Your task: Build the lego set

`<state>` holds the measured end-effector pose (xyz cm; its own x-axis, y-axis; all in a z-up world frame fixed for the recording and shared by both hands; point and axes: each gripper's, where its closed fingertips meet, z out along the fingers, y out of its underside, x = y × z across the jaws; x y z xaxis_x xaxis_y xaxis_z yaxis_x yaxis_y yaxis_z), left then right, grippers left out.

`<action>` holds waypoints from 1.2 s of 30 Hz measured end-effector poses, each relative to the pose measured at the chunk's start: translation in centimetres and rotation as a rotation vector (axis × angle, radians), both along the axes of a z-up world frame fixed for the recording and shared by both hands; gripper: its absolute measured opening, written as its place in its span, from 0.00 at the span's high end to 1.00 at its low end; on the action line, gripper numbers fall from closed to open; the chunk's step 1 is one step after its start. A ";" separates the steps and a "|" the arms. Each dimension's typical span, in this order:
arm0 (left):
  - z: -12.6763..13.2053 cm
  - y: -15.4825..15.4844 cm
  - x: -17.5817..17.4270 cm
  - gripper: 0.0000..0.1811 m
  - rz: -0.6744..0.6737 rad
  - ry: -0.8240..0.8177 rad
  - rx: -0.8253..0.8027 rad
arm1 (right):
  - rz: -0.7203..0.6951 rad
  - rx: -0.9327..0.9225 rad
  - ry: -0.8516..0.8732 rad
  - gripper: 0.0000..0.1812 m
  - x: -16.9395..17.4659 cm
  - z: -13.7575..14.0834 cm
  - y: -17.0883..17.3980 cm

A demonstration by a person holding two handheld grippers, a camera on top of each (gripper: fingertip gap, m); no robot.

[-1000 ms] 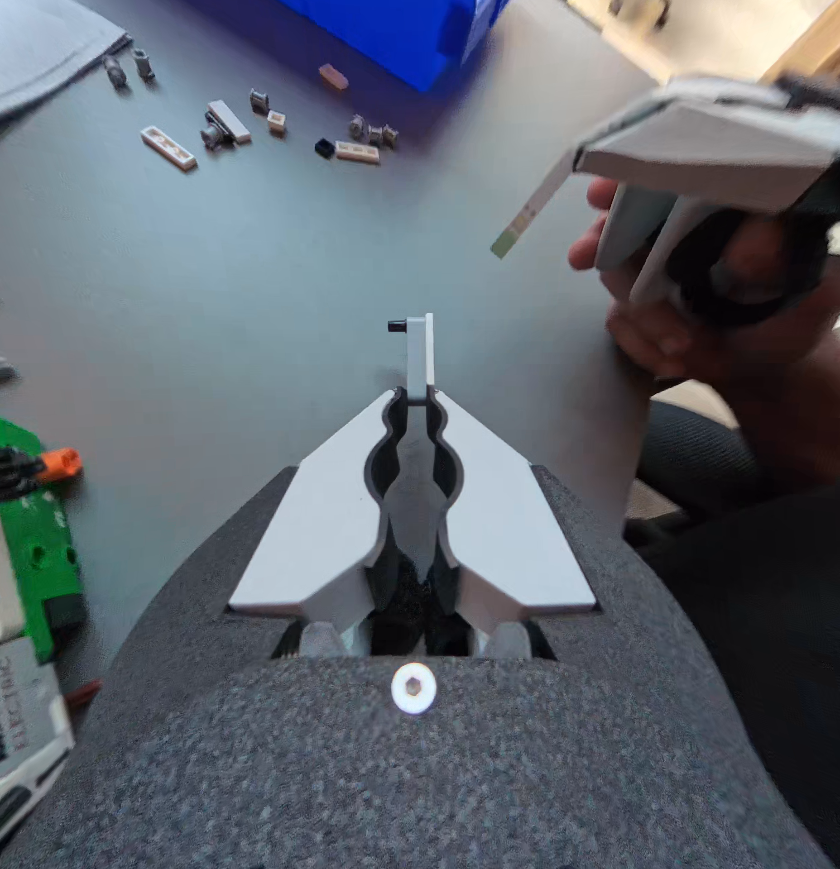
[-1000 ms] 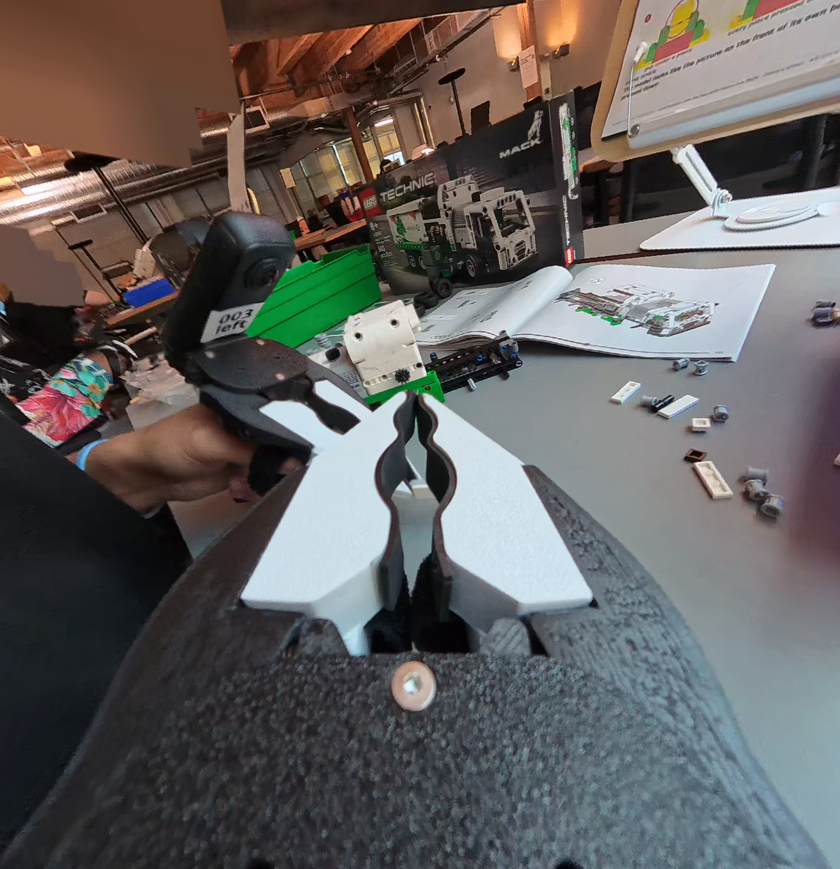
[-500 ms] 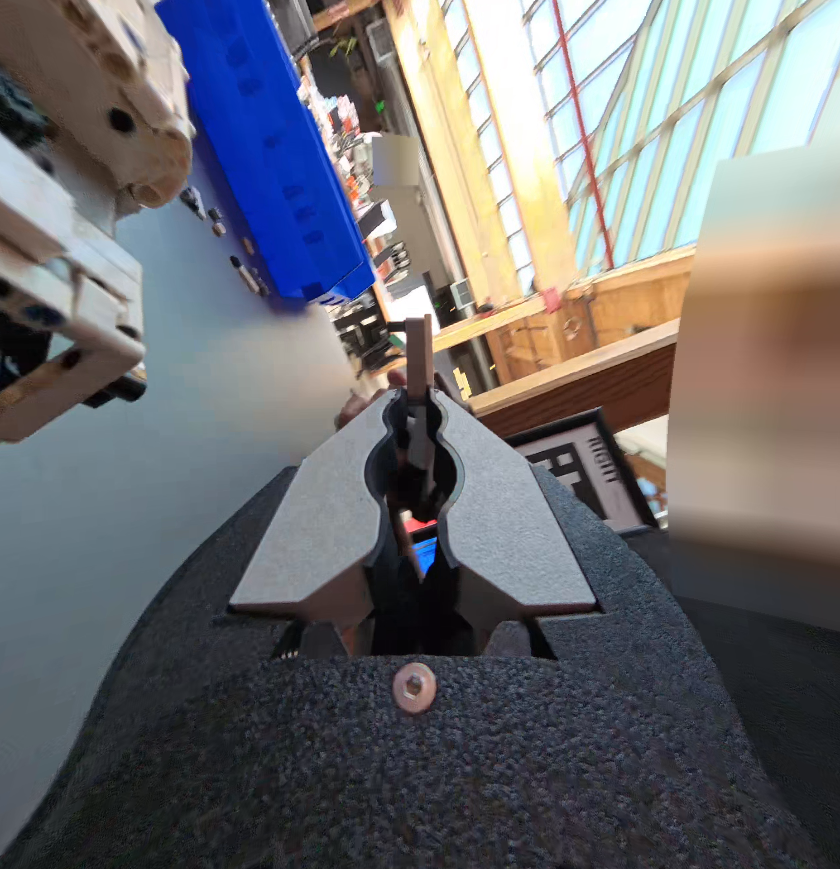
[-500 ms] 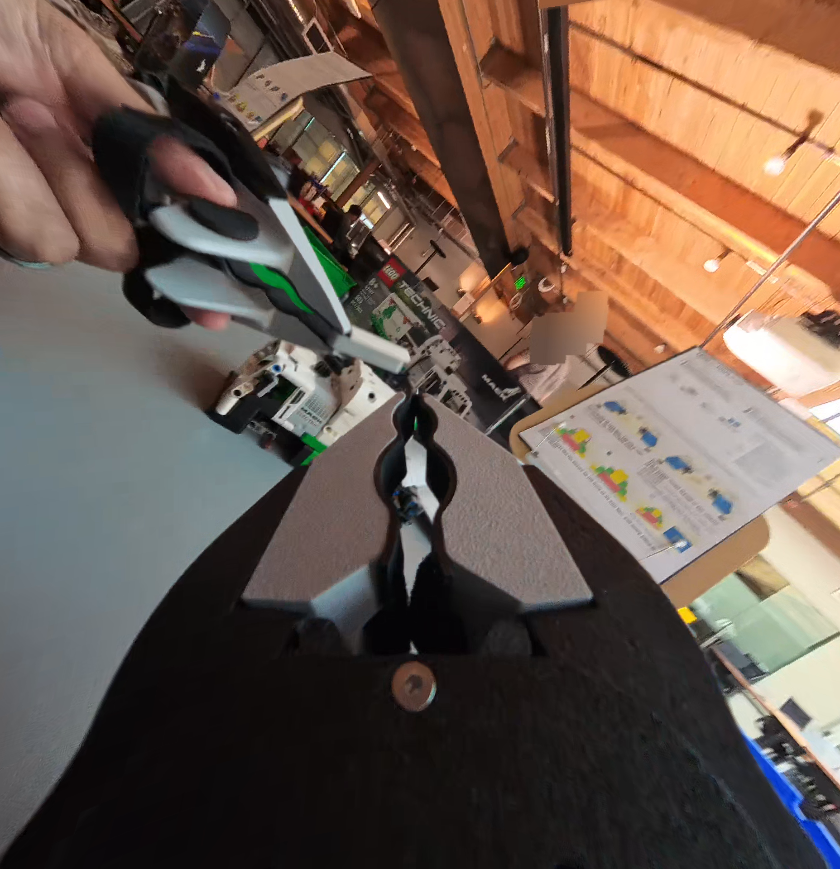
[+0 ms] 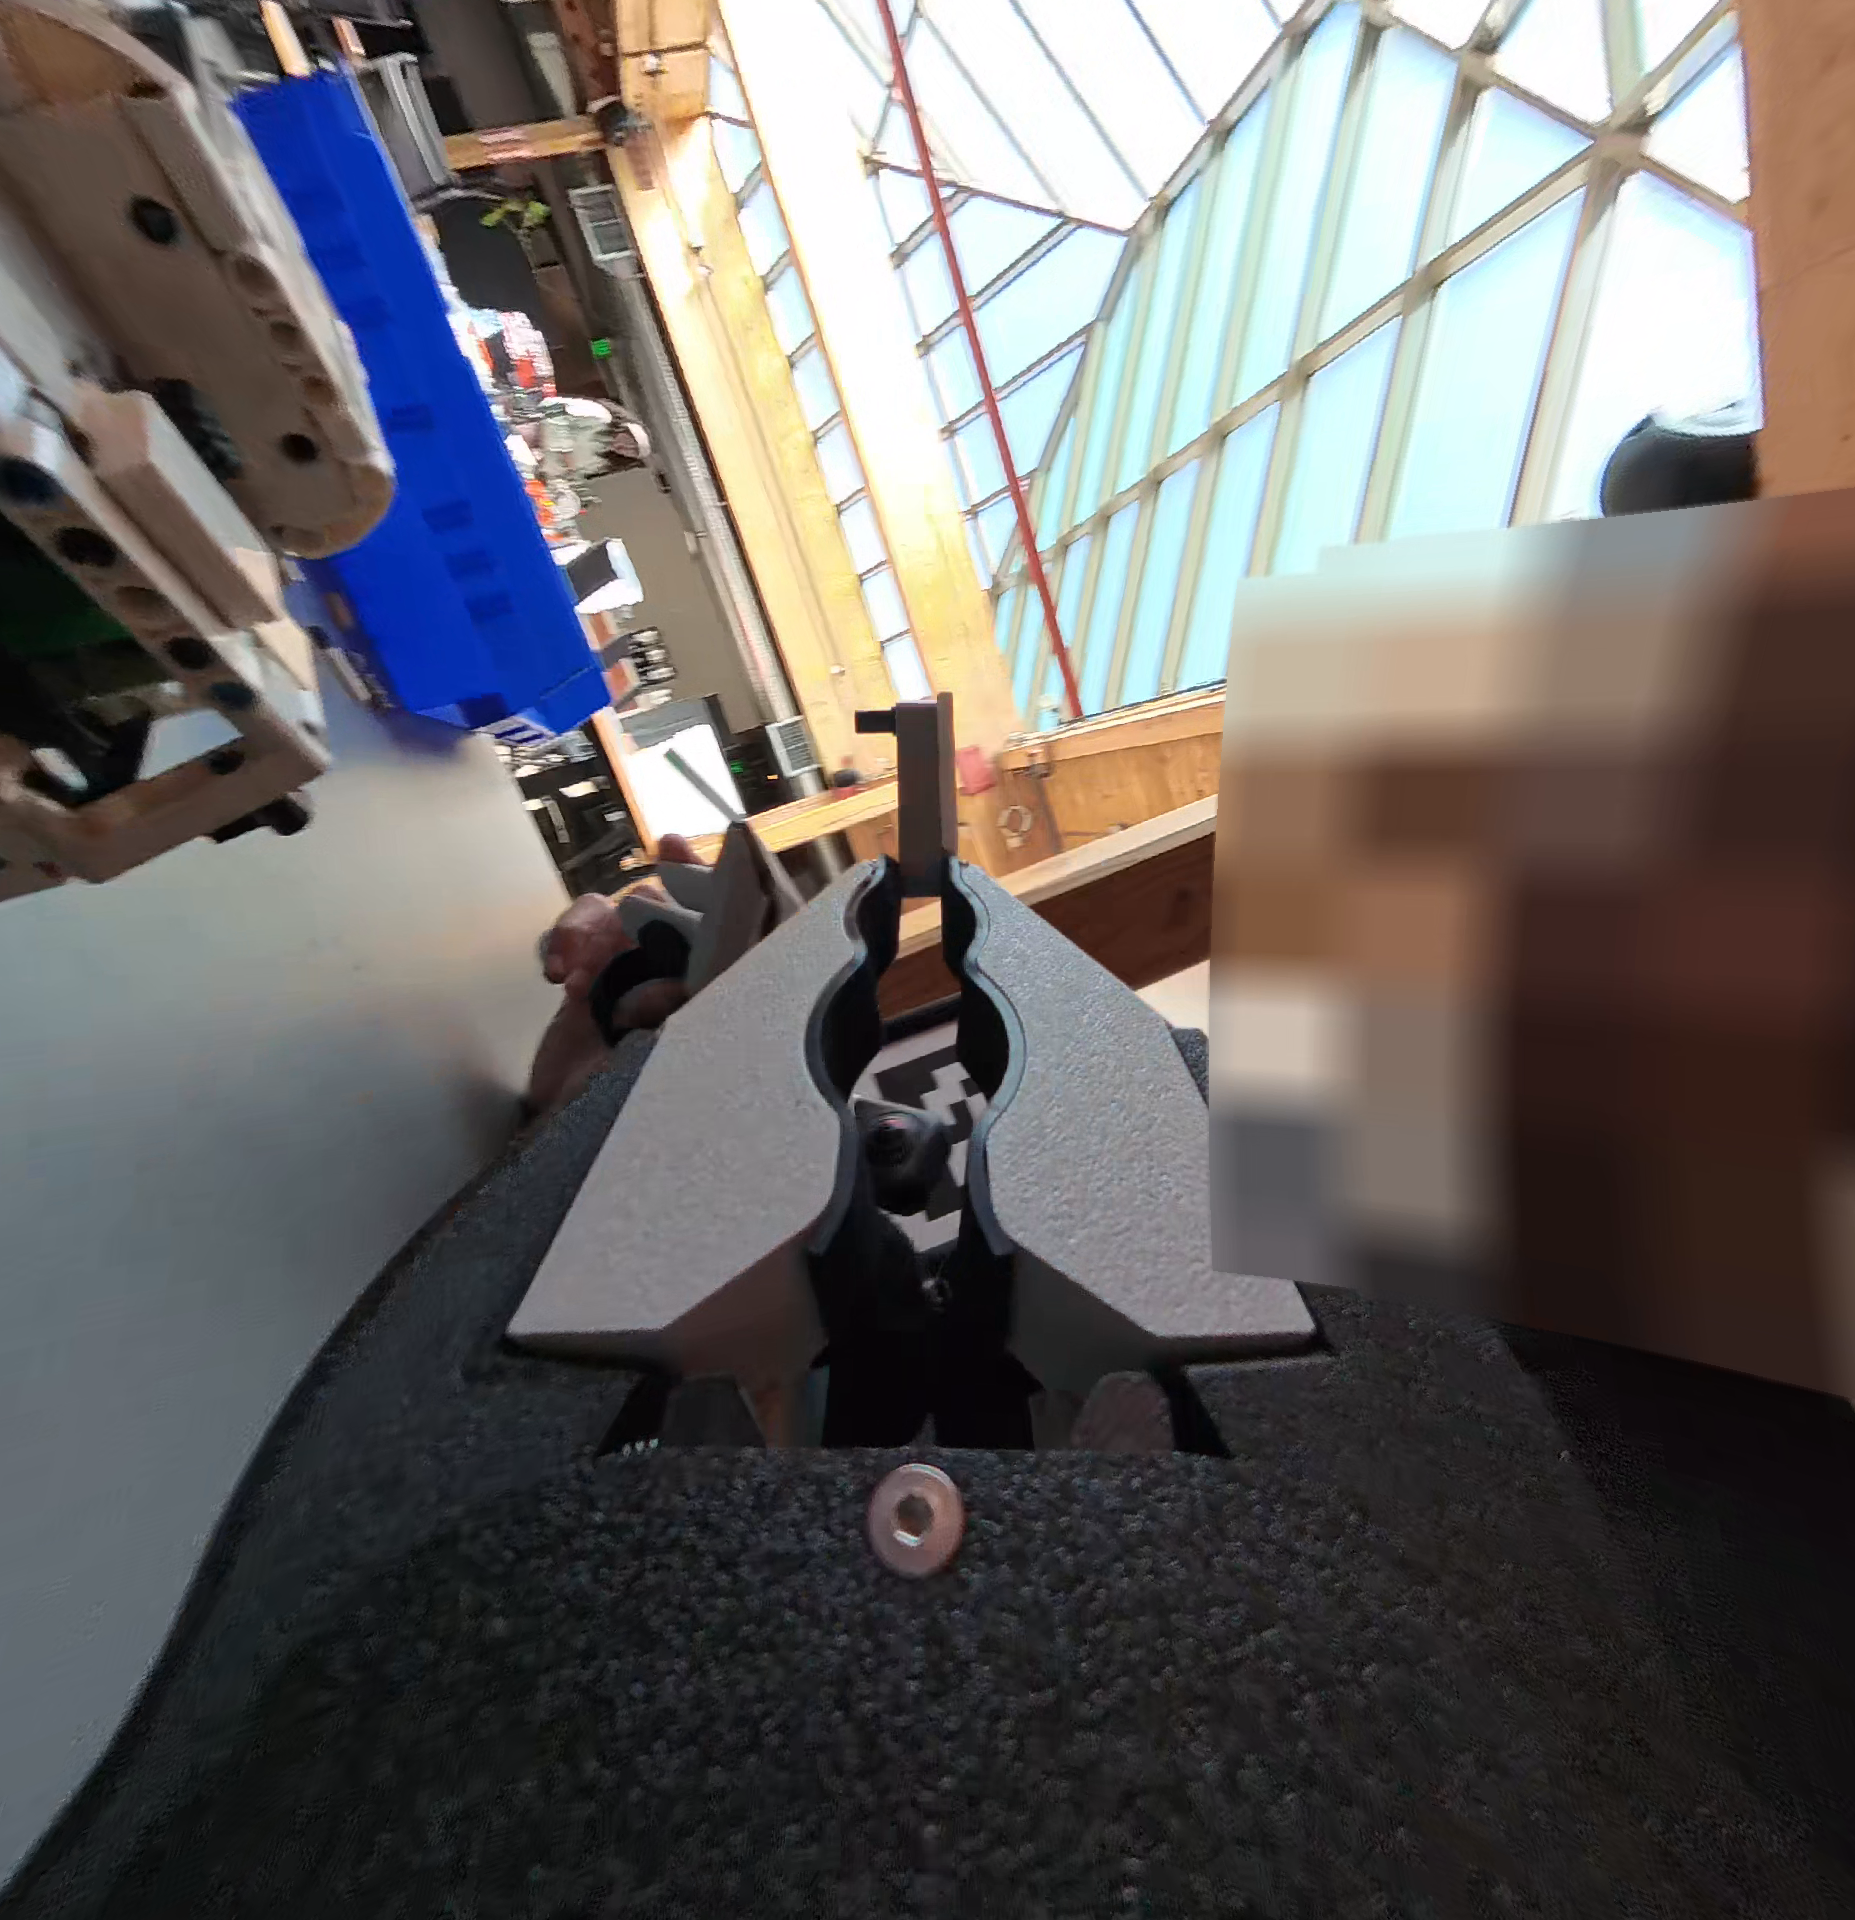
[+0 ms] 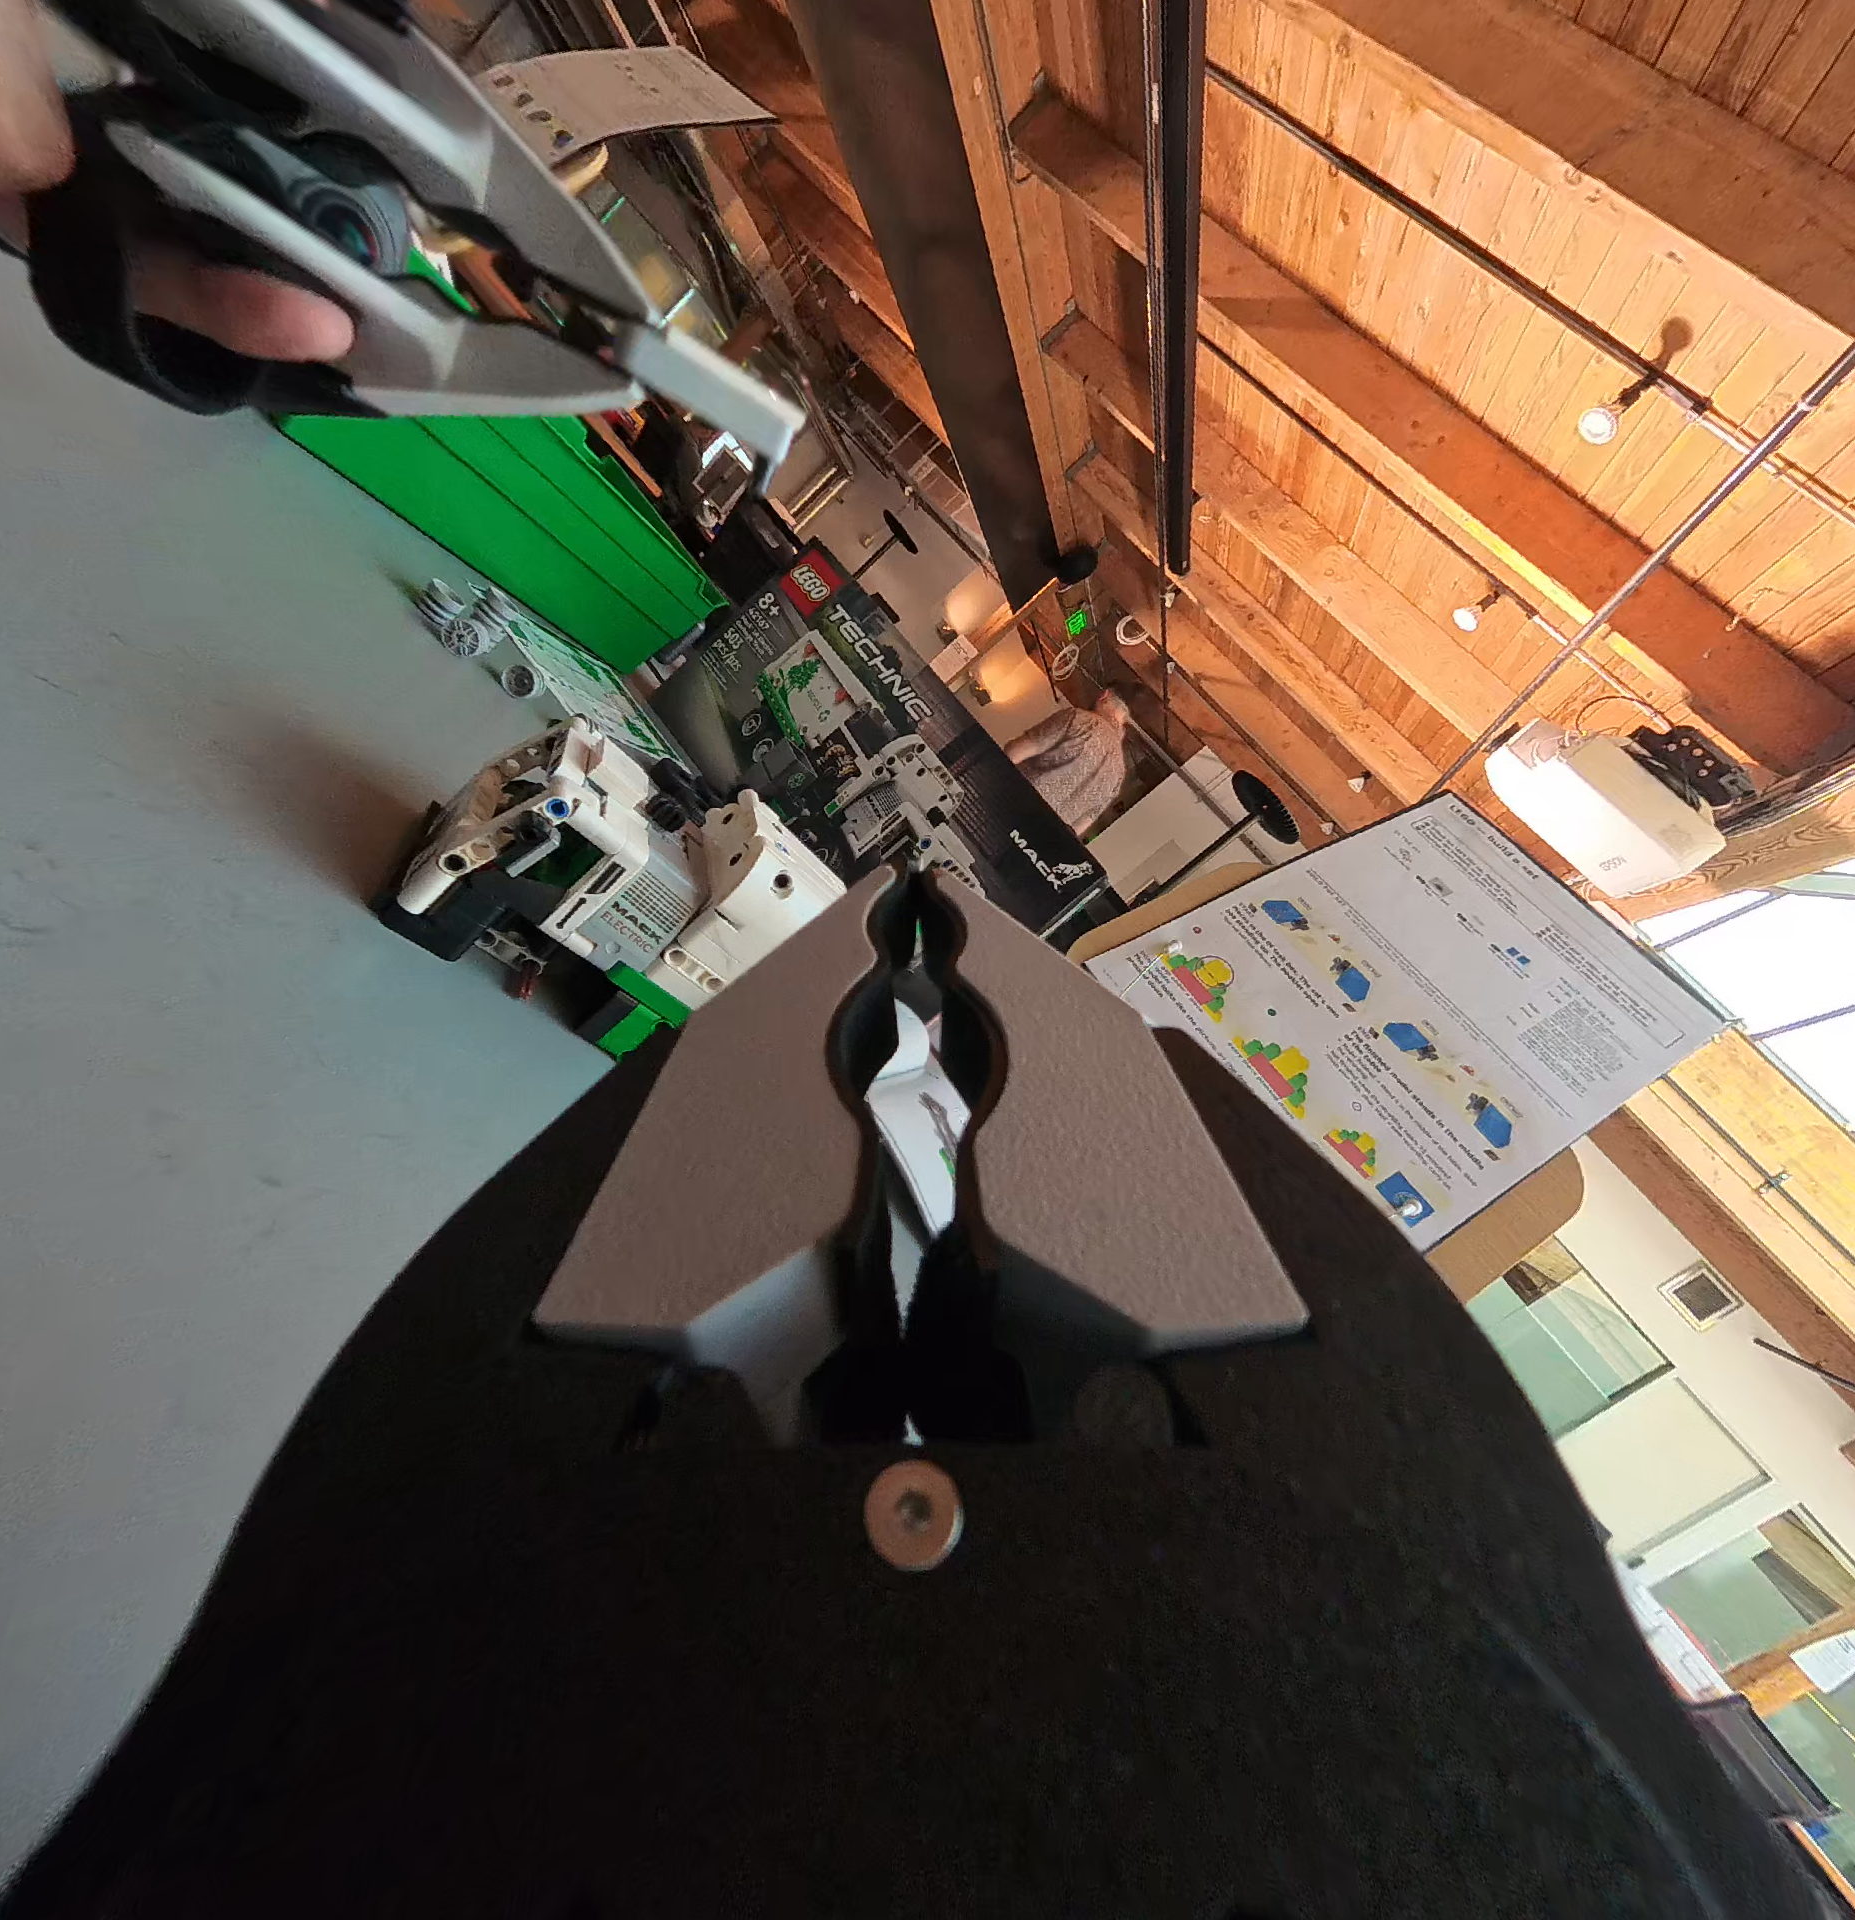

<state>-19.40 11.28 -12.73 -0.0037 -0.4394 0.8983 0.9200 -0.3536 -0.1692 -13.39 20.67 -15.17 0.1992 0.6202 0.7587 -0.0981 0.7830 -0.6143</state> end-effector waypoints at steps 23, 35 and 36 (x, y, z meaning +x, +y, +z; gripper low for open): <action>-9.3 2.5 1.7 0.97 0.118 0.265 -0.356 | 0.050 0.356 -0.021 1.00 -2.8 -2.2 -4.7; -9.1 3.4 2.2 0.97 0.116 0.217 -0.343 | 0.067 0.298 -0.117 1.00 -3.8 -3.8 -5.9; -9.1 3.4 2.3 0.97 0.116 0.220 -0.343 | 0.065 0.298 -0.127 1.00 -3.9 -4.0 -5.8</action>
<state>-17.11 14.64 -21.87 0.2361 -0.1008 0.9665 0.9121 -0.3201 -0.2562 -17.30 14.83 -19.16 0.0580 0.3751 0.9252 -0.0912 0.9249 -0.3692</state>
